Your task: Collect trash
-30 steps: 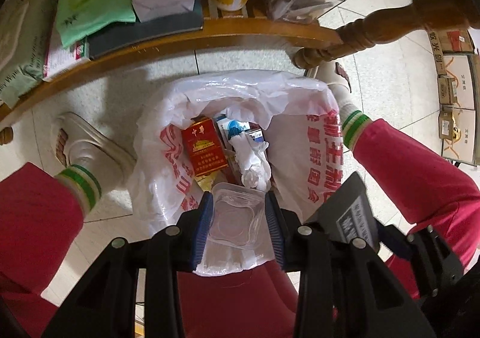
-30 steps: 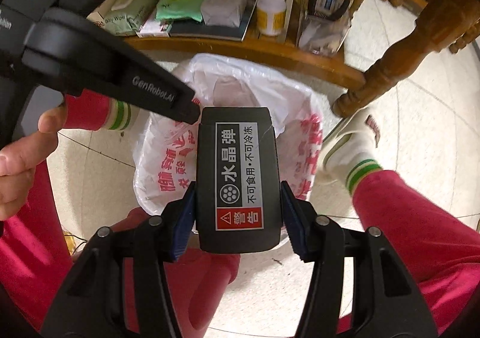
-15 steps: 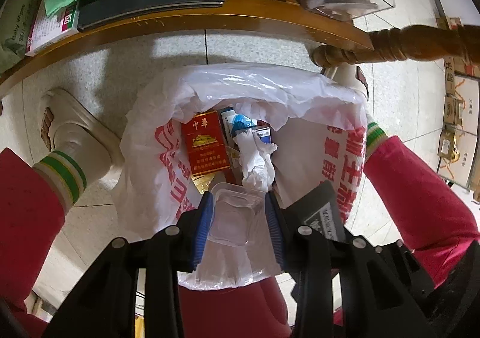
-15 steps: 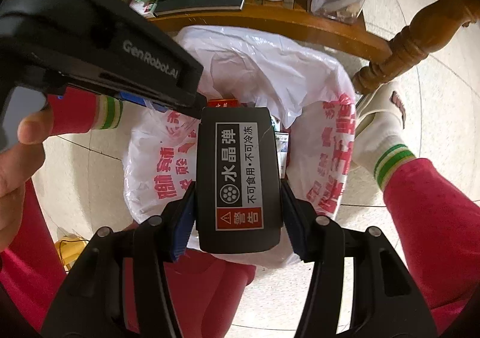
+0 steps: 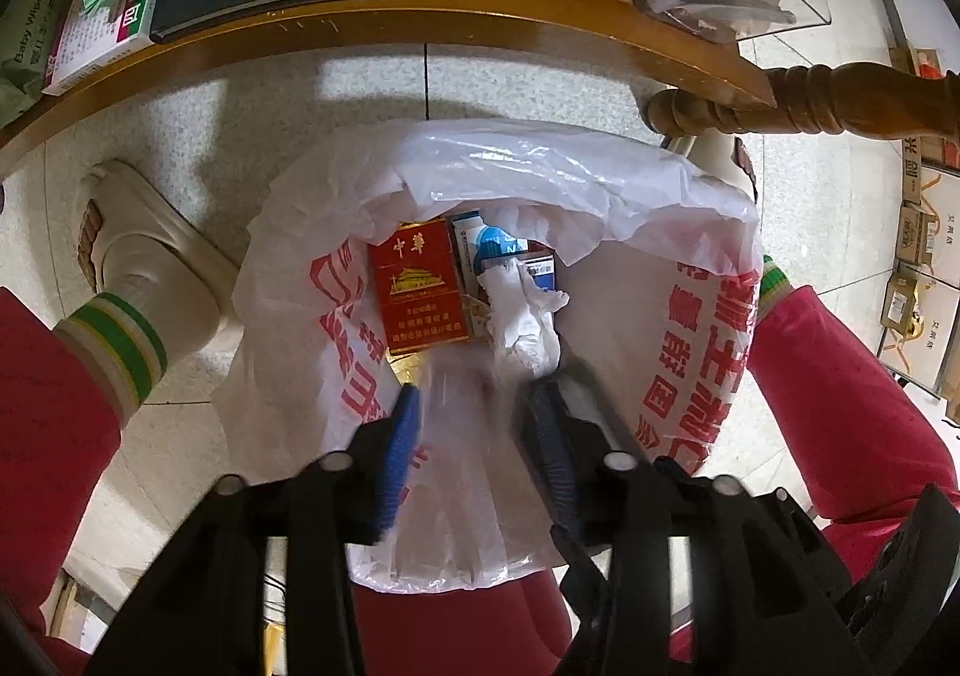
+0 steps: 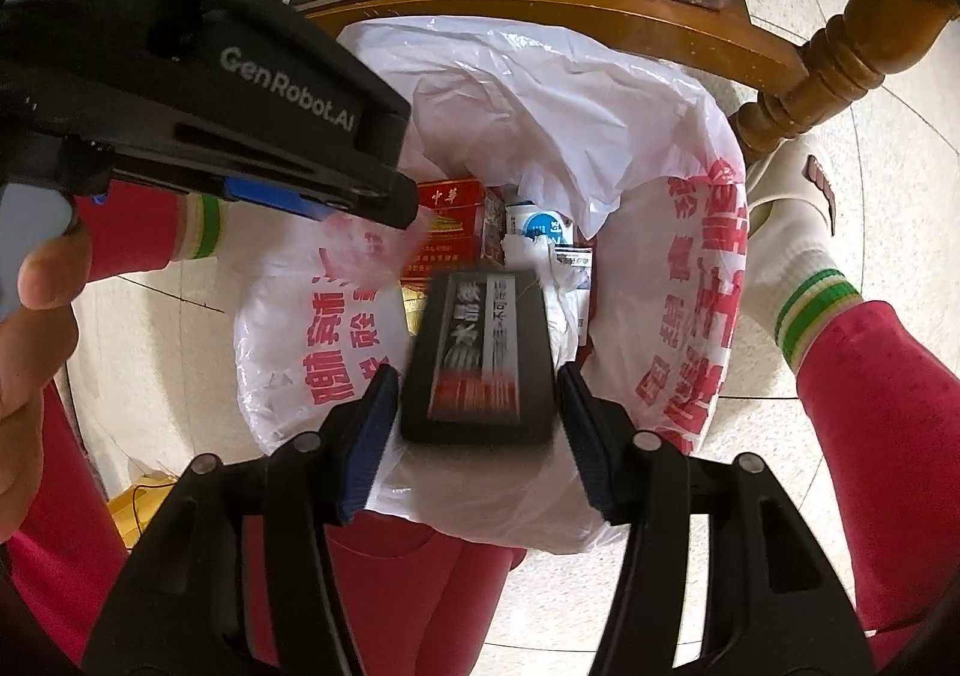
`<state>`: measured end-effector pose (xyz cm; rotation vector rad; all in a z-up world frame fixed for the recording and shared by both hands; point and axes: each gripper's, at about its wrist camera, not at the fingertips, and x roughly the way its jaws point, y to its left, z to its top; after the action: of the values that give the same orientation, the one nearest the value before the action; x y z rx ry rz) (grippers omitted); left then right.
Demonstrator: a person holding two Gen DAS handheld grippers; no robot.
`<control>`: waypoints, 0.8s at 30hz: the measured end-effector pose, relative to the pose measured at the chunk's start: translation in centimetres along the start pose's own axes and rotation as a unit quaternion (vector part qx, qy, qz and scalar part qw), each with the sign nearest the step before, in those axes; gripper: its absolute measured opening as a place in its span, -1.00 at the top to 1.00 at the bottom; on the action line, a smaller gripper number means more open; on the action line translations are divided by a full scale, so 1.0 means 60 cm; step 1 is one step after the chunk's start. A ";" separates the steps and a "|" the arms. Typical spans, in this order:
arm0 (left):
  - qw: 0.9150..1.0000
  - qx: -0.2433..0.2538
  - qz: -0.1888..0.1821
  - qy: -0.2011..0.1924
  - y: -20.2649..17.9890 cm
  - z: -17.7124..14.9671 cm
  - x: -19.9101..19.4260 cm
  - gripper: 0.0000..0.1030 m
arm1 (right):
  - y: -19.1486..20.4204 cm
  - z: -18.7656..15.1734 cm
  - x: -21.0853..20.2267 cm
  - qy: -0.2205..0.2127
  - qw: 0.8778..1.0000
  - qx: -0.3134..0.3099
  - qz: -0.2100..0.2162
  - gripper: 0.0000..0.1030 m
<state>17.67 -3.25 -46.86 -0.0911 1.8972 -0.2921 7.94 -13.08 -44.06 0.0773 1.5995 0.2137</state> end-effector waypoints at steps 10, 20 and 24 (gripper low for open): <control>1.000 -0.012 0.009 -0.004 0.010 0.000 -0.001 -0.37 | -0.004 0.002 -0.008 -0.008 1.000 0.007 0.001 -0.30; 0.999 -0.004 0.028 -0.026 0.012 -0.018 -0.023 -0.51 | -0.002 -0.003 -0.024 -0.019 1.000 0.014 -0.001 -0.36; 0.998 -0.007 0.037 -0.047 0.016 -0.032 -0.043 -0.60 | -0.011 -0.006 -0.045 -0.033 0.999 0.031 -0.005 -0.55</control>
<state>16.81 -1.47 -44.16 -0.0438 1.8043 -0.2197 7.74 -14.25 -41.54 0.1229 1.5408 0.1530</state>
